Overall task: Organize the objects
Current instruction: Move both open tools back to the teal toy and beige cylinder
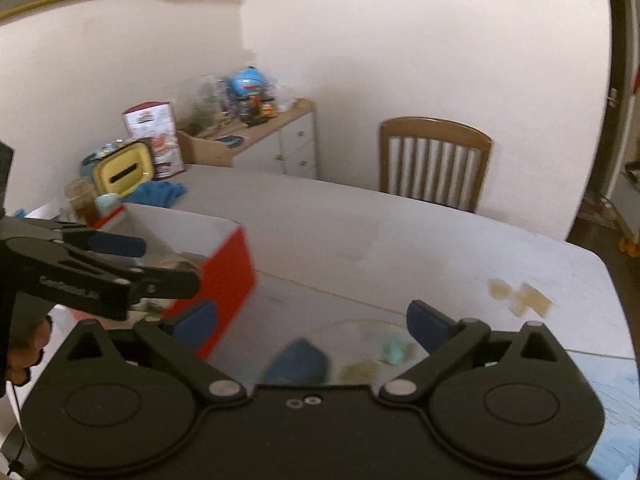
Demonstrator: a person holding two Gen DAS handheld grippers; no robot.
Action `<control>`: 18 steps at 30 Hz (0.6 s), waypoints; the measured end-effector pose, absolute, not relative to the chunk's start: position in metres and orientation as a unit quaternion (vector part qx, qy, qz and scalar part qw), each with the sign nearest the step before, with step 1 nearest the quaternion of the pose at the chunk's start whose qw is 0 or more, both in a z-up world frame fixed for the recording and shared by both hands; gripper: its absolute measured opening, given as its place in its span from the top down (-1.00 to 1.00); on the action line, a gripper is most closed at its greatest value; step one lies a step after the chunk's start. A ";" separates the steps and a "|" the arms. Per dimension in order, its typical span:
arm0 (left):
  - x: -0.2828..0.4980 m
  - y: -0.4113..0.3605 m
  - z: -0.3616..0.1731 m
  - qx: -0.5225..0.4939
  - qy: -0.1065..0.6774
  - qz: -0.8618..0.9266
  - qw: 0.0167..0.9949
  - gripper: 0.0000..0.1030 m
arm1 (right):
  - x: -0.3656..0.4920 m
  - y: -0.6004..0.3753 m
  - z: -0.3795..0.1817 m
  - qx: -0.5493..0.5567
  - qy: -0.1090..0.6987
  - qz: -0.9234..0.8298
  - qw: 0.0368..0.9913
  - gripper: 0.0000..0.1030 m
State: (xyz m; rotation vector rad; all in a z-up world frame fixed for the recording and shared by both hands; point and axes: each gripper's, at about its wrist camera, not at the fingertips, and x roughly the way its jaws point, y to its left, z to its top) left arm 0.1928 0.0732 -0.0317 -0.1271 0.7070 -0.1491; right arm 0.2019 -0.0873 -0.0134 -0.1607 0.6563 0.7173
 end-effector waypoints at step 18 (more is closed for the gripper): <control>0.230 -0.015 -0.092 -0.013 0.374 -0.088 0.923 -1.00 | 0.260 -0.147 -0.066 -0.083 0.350 0.289 0.887 -0.98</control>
